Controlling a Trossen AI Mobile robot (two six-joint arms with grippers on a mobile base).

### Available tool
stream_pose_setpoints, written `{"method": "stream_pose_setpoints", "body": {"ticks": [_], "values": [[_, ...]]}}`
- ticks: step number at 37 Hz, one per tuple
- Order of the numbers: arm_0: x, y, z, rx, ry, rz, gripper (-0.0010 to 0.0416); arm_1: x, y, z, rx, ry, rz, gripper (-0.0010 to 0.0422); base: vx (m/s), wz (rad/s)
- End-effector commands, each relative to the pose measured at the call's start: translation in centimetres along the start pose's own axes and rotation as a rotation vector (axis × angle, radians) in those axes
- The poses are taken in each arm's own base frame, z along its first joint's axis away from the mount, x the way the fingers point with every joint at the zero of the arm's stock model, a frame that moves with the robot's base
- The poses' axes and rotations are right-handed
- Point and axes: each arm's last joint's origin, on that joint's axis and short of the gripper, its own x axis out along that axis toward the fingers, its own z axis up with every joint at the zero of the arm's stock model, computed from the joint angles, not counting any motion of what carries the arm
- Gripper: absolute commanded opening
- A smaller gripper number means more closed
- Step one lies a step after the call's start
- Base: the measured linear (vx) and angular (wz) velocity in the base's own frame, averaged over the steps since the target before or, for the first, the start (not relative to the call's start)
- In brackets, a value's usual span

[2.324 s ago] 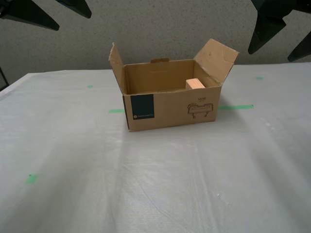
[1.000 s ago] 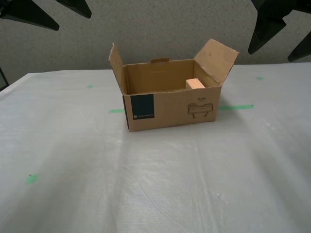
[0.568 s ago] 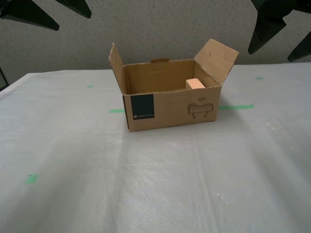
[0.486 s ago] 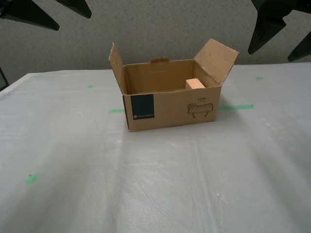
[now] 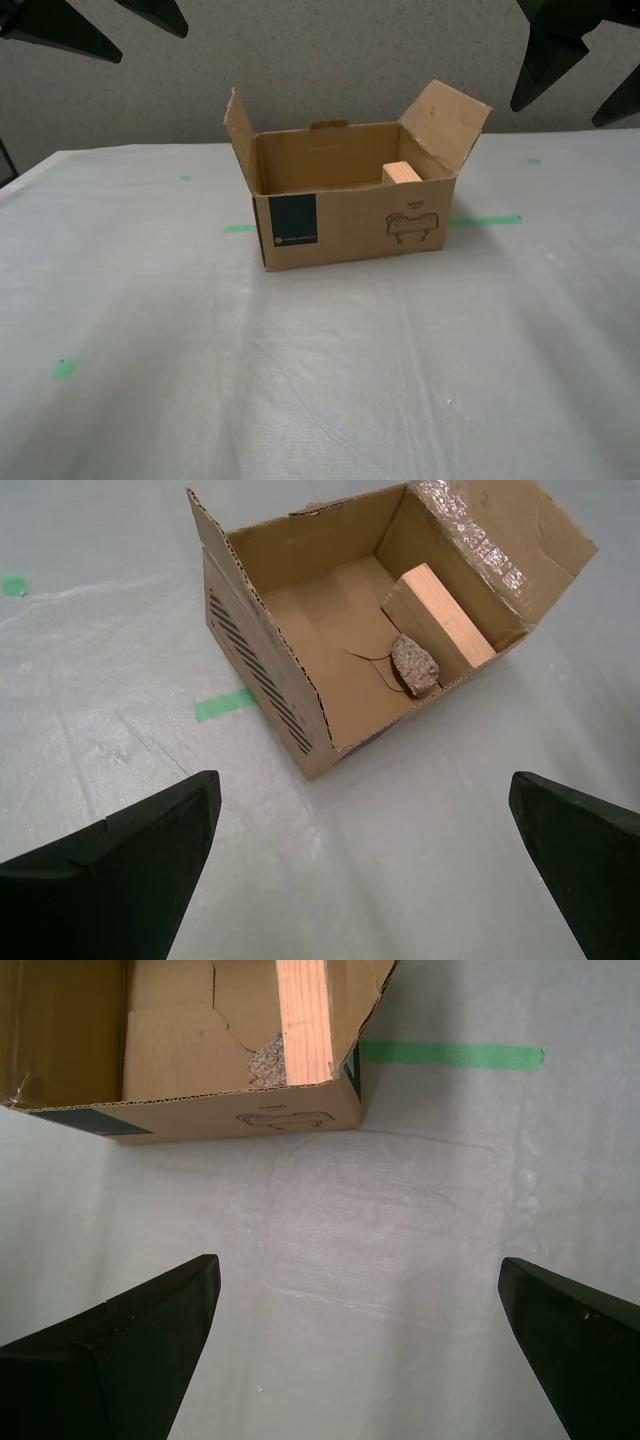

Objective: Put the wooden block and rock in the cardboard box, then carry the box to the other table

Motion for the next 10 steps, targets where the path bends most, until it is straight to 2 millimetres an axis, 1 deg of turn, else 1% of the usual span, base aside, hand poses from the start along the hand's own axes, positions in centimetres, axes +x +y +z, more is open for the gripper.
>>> {"method": "stream_pose_setpoints", "body": {"ticks": [1,10], "values": [[0.00,0.01,0.01,0.004,-0.001,-0.001,0.0389,0.00,0.00,0.01,-0.002,0.000,-0.002,0.0396,0.000,0.000],[0.00,0.01,0.01,0.004,-0.001,-0.001,0.0389,0.00,0.00,0.01,-0.002,0.000,-0.002,0.0396,0.000,0.000]]}}
